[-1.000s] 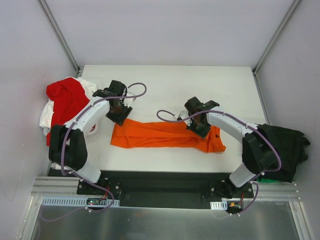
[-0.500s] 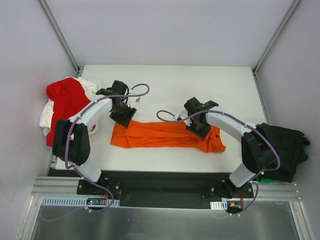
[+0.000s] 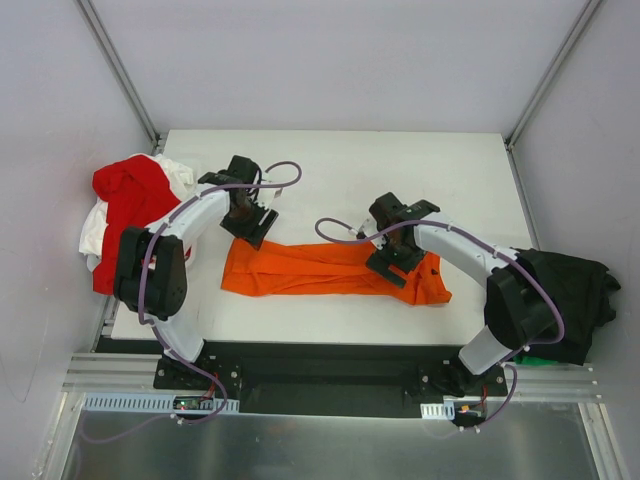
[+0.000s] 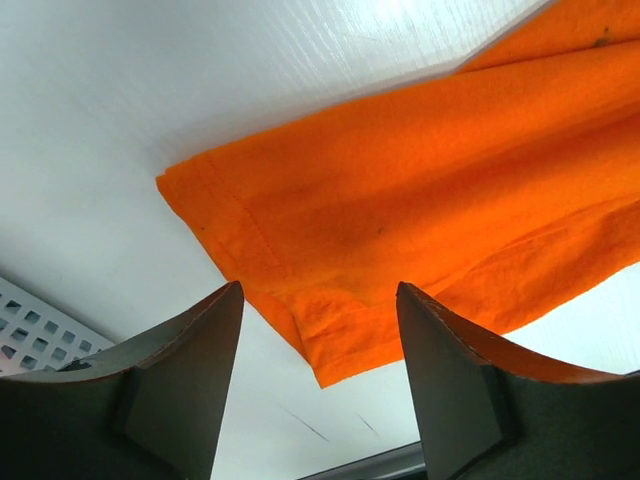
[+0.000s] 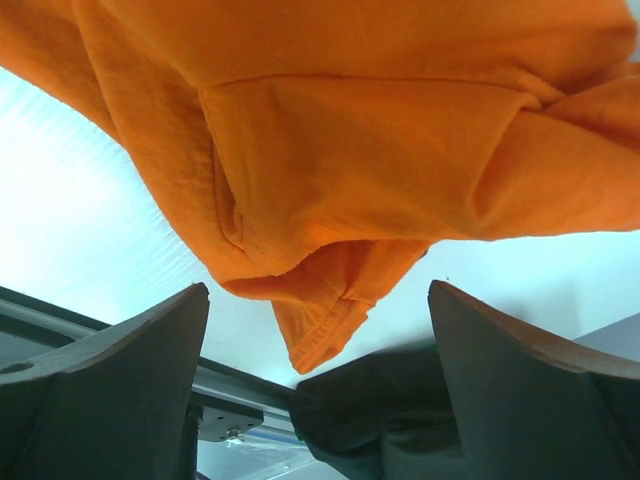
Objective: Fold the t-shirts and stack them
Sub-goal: Fold the other side of the tshirt into a rectangle
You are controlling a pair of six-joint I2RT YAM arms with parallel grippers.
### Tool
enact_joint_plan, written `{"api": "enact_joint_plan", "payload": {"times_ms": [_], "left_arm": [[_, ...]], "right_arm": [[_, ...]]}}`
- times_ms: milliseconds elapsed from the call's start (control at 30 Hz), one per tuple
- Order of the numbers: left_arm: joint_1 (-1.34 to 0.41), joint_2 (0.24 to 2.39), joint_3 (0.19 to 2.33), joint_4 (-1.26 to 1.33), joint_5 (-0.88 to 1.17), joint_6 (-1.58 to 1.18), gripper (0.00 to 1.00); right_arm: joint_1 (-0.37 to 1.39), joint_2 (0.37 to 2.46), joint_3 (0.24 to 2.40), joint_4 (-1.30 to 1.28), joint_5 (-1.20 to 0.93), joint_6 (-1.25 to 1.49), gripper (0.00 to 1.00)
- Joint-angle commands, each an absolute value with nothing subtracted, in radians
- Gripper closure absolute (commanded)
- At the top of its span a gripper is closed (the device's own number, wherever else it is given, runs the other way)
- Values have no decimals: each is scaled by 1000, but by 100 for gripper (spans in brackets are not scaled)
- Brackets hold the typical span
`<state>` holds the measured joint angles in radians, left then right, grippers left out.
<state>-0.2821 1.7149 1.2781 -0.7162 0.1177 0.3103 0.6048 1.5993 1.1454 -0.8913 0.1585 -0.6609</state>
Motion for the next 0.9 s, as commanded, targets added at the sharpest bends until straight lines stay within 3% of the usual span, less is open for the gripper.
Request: {"api": "enact_joint_plan", "payload": {"times_ms": [0, 167, 200, 267, 567, 867], "left_arm": [[-288, 1704, 1331, -713, 110, 305, 34], [-288, 1683, 1324, -715, 124, 317, 17], [-287, 1678, 1312, -716, 127, 319, 8], [-288, 1672, 1293, -715, 130, 327, 2], [-295, 1646, 1203, -712, 111, 337, 1], [-347, 1655, 1131, -598, -93, 341, 1]], "right_arm": [[612, 1555, 1225, -934, 195, -644, 3], [611, 1549, 1233, -939, 195, -641, 4], [612, 1549, 1229, -936, 199, -641, 4], [611, 1557, 1213, -925, 195, -643, 4], [612, 1606, 1186, -861, 233, -670, 4], [612, 1677, 1174, -723, 359, -725, 4]]}}
